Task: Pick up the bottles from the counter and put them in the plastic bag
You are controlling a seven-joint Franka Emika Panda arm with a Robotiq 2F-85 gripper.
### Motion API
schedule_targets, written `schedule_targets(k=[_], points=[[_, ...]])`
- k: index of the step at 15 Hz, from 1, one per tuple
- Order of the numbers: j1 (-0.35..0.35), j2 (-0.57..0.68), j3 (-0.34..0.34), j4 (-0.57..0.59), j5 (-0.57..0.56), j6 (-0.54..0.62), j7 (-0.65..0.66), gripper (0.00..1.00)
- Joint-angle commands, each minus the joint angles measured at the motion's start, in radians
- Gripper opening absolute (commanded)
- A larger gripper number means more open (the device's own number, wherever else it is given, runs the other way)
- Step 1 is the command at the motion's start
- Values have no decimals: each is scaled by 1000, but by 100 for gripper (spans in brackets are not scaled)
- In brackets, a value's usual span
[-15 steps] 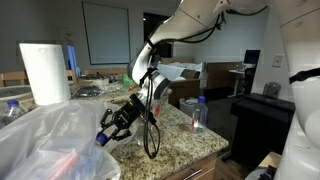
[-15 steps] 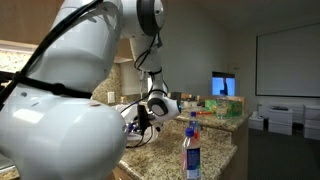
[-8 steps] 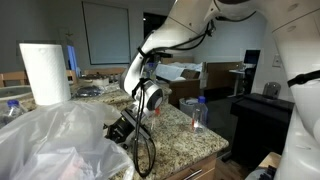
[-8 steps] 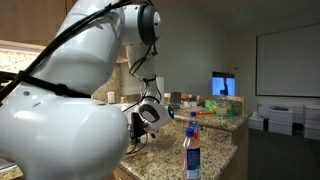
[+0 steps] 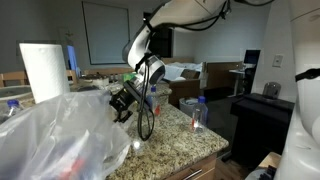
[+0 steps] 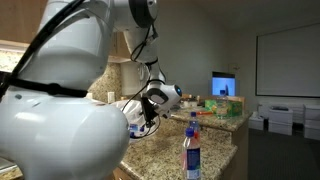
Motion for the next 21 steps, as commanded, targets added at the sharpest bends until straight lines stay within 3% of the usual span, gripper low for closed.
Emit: schedule_targets(k=[1, 6, 10, 17, 21], points=[[-28, -157, -23, 11, -214, 6, 169, 100], [-86, -244, -42, 146, -564, -125, 396, 100], [-118, -258, -49, 173, -720, -176, 402, 100], [-151, -252, -72, 335, -1208, -216, 512, 100], [-151, -241, -77, 412, -1366, -278, 546, 100]])
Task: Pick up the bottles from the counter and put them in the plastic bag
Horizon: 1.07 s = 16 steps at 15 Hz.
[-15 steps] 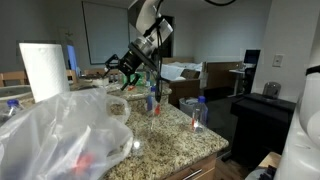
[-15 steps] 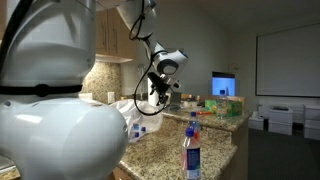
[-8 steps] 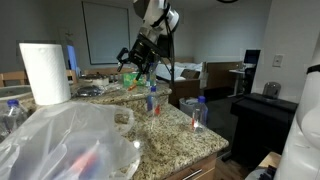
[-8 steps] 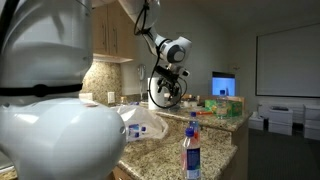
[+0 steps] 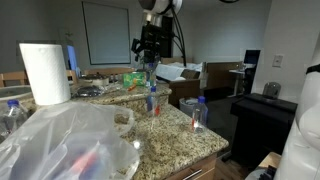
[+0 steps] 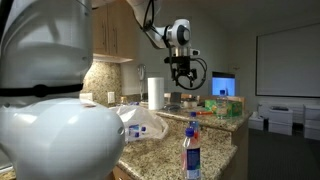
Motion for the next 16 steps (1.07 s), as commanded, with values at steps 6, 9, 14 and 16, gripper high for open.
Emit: schedule_targets(k=[6, 9, 14, 16], points=[[-7, 21, 11, 122, -152, -220, 106, 100], [-11, 13, 12, 110, -124, -223, 68, 100], [-12, 34, 10, 98, -107, -202, 94, 100], [-18, 61, 4, 69, -95, -180, 115, 100]])
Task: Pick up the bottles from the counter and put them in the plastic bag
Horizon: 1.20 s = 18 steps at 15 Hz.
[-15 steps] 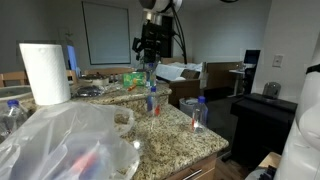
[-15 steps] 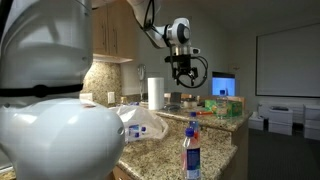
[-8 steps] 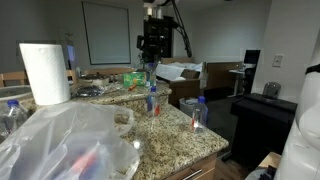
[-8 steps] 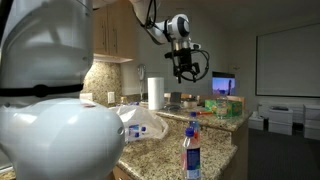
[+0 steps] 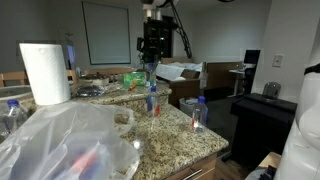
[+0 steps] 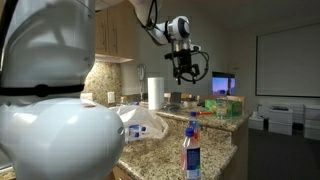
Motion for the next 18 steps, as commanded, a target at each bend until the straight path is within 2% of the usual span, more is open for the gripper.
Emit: schedule_targets(k=[1, 7, 15, 16, 17, 18], points=[[-19, 41, -3, -51, 33, 47, 47, 100], [-42, 139, -34, -93, 123, 132, 127, 100], [-35, 213, -51, -96, 134, 139, 205, 100], [-34, 217, -52, -96, 134, 139, 212, 75], [-34, 219, -53, -95, 134, 139, 215, 74], [-34, 220, -54, -96, 132, 143, 222, 67]])
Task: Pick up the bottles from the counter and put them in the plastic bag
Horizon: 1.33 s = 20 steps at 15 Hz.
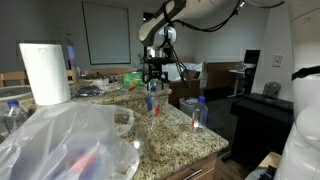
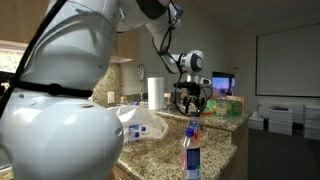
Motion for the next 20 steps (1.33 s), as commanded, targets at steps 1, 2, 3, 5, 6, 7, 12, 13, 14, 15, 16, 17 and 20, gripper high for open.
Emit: schedule_targets(k=[1, 2, 3, 5, 6, 7, 12, 13, 14, 15, 16, 17, 20], points=[[0, -6, -2, -14, 14, 18, 45, 60], [0, -6, -2, -14, 14, 21, 50, 53], [1, -5, -2, -15, 13, 24, 54, 47], [2, -4, -2, -15, 10, 26, 62, 33], [3, -3, -2, -13, 11, 24, 63, 27], [3, -2, -2, -12, 10, 22, 63, 20], [4, -1, -2, -8, 8, 11, 63, 0], [5, -3, -2, -9, 6, 9, 65, 0], [4, -7, -2, -10, 9, 5, 62, 26], [4, -10, -2, -11, 8, 2, 62, 26], [2, -14, -1, -11, 12, -3, 57, 31], [2, -15, -1, -12, 11, -3, 58, 36], [0, -11, -2, -2, 13, 0, 56, 56]])
